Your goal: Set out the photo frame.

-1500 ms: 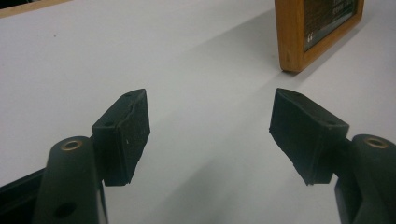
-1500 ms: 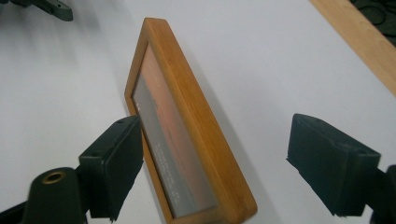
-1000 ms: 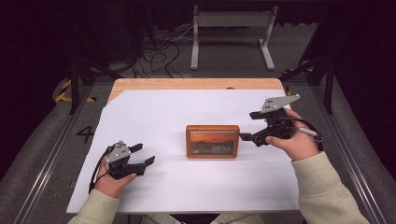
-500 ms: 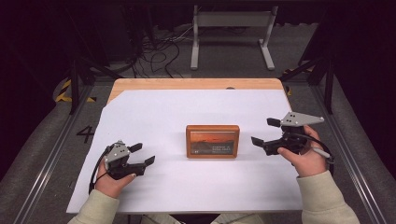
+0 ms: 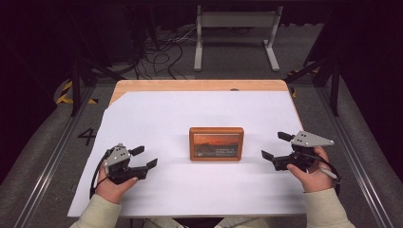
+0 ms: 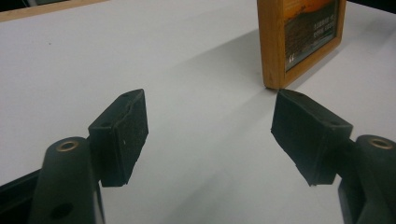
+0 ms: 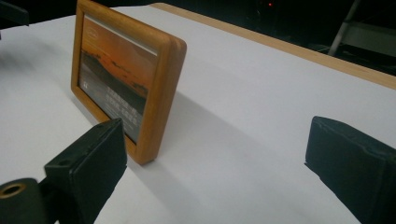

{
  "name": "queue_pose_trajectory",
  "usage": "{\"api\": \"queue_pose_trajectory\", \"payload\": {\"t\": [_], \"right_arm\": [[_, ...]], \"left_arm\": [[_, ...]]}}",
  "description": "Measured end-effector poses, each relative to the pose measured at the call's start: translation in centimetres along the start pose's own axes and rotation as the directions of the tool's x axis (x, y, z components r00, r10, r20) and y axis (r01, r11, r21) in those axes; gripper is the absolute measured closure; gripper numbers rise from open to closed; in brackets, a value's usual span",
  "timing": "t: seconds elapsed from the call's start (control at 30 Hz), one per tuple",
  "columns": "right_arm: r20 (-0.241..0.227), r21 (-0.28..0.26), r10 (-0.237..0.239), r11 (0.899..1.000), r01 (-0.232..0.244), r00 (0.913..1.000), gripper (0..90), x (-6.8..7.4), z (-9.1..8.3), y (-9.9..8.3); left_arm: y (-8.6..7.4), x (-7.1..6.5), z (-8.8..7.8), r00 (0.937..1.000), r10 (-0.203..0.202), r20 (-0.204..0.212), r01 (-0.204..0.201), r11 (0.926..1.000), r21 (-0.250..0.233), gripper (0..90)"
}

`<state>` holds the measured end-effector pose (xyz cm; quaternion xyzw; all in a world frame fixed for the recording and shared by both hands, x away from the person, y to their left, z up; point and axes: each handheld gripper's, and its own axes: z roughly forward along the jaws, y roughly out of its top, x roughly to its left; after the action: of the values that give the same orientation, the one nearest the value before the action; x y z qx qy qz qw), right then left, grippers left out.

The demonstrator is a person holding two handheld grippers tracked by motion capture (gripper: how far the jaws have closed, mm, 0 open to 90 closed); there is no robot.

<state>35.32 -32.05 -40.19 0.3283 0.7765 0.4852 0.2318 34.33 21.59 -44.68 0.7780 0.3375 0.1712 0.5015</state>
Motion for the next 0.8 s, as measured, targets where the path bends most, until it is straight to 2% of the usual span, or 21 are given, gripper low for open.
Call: {"api": "queue_pose_trajectory", "payload": {"t": [0.27, 0.37, 0.4, 0.6, 0.8], "right_arm": [[0.028, -0.026, 0.017, 1.000, -0.016, 0.9995, 6.2, -0.5, 0.3, -3.3], [0.020, -0.014, 0.017, 1.000, -0.016, 0.9997, 5.9, -0.6, 0.8, -3.9], [0.019, 0.005, 0.012, 1.000, -0.012, 0.9997, 5.9, -0.5, 1.1, -4.2], [0.015, 0.040, 0.017, 0.999, -0.018, 0.9997, 6.0, -0.3, 2.0, -4.5], [0.020, 0.037, 0.022, 0.999, -0.022, 0.9996, 6.0, -0.3, 2.0, -4.4]], "left_arm": [[-0.1, 0.0, 0.1, 1.0000, 0.007, 0.005, -0.007, 0.9999, -0.008, 27.2], [-0.2, 0.0, 0.3, 1.0000, 0.003, 0.008, -0.003, 0.9999, -0.010, 27.2], [-0.2, 0.0, 0.3, 1.0000, 0.003, 0.009, -0.003, 0.9999, -0.011, 27.2], [-0.4, 0.1, 0.4, 0.9999, -0.007, 0.009, 0.007, 1.0000, 0.001, 27.2], [-0.4, 0.2, 0.4, 1.0000, -0.007, 0.005, 0.007, 1.0000, -0.003, 27.2]]}}
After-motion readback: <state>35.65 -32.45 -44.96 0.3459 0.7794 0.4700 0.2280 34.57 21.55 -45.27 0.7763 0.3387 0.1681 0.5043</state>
